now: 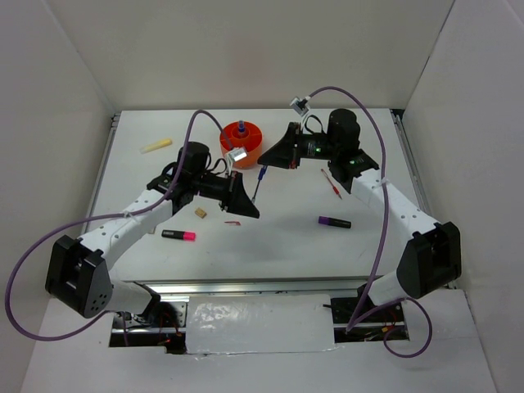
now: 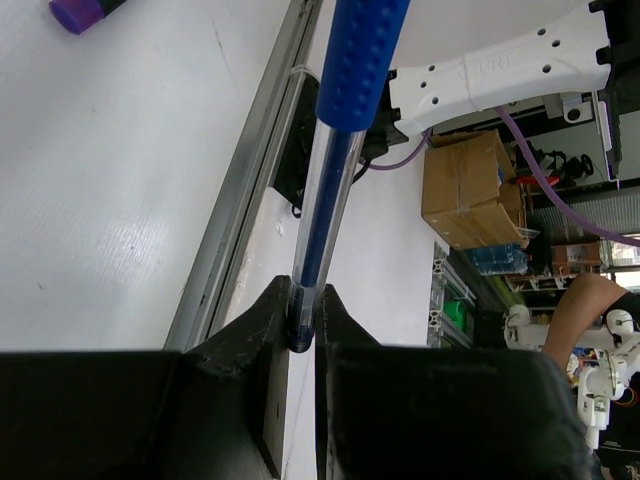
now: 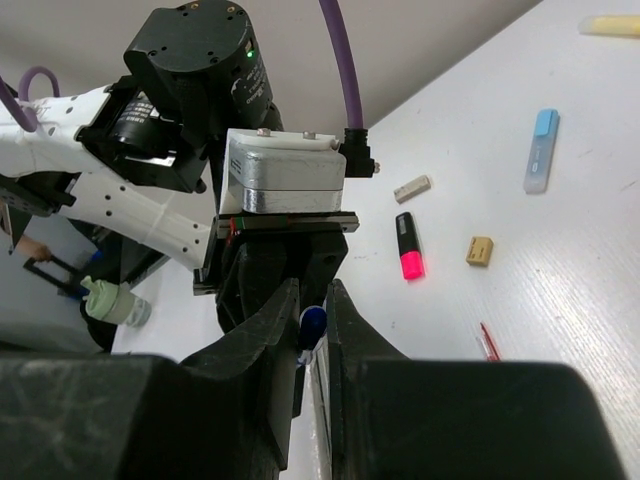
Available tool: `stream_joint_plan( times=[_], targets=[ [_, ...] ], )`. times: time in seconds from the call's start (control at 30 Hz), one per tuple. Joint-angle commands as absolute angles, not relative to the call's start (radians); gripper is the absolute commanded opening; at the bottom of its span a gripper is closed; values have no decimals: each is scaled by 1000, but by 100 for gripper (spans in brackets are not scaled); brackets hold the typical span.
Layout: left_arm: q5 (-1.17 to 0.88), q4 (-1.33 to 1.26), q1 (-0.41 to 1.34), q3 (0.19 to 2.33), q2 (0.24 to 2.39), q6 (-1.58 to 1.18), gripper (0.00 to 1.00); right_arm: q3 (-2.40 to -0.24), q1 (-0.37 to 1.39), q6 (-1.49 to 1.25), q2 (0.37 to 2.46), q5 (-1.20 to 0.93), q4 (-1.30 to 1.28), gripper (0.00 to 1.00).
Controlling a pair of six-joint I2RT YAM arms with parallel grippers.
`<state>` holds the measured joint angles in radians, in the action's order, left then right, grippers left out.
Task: Sort the stationery into containers
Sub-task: Close the pen cap on the pen.
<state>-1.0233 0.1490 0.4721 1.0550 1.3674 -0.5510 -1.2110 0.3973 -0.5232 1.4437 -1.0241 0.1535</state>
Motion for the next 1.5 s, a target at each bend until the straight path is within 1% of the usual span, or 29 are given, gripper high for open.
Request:
stream_joint_plan(
  times=[0.0,1.1,1.47],
  targets=[
    [-911,-199,410,1230,1355,-617,0,-1131,540,-486,1477,-1276,-32,0],
    [-896,-132,347,1388,1385,-505,0,-1111,614,-552,1549,-1361,-5,0],
    [-908,-136,348,1374,1382,-503,0,-1141,623,-548,1568,-1368,8,0]
  ],
)
